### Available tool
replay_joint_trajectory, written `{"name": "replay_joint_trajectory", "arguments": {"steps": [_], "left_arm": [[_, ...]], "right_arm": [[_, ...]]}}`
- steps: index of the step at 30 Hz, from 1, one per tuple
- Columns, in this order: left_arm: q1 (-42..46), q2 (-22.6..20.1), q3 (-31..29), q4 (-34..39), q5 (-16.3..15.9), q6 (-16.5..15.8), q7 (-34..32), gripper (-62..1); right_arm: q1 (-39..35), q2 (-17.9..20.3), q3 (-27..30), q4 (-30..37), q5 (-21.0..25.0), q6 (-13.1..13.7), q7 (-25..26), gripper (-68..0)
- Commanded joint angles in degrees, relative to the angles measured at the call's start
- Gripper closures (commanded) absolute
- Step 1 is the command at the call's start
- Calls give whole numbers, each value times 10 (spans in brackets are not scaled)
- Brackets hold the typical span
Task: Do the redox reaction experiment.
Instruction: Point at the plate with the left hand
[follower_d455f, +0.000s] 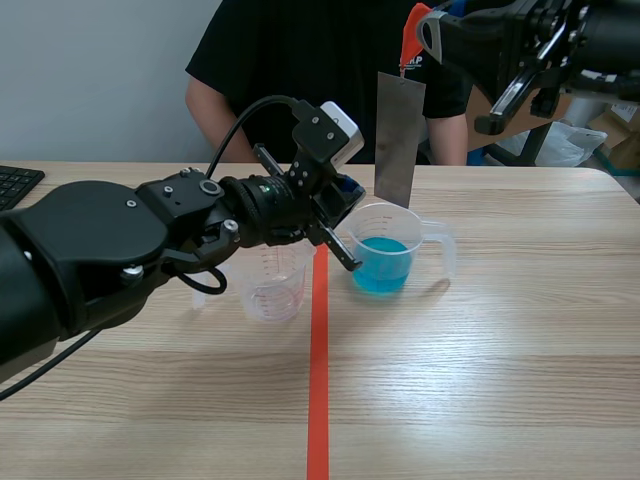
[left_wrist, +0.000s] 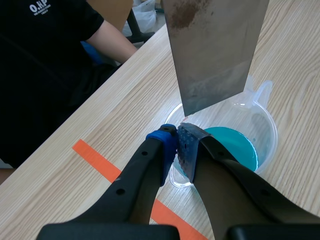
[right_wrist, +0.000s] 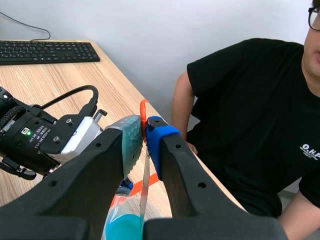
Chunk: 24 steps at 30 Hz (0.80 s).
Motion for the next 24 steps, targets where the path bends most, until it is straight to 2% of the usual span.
{"name": "replay_joint_trajectory", "arguments": {"steps": [1, 11, 14, 18, 24], "left_arm": [[-14, 3, -3, 10, -4, 0, -10, -49], [-14, 0, -3, 10, -4, -3, -12, -49], [-8, -16, -3, 23, -11, -4, -12, -49], [16, -69, -5, 89, -36, -1, -3, -49], [91, -189, -43, 229, -65, -1, 18, -49]], "right_arm": [[10, 0, 3, 7, 6, 3, 9, -17], [10, 0, 3, 7, 6, 3, 9, -17], [10, 0, 3, 7, 7, 3, 9, -17], [10, 0, 3, 7, 7, 3, 9, -17], [10, 0, 3, 7, 7, 3, 9, -17]]}}
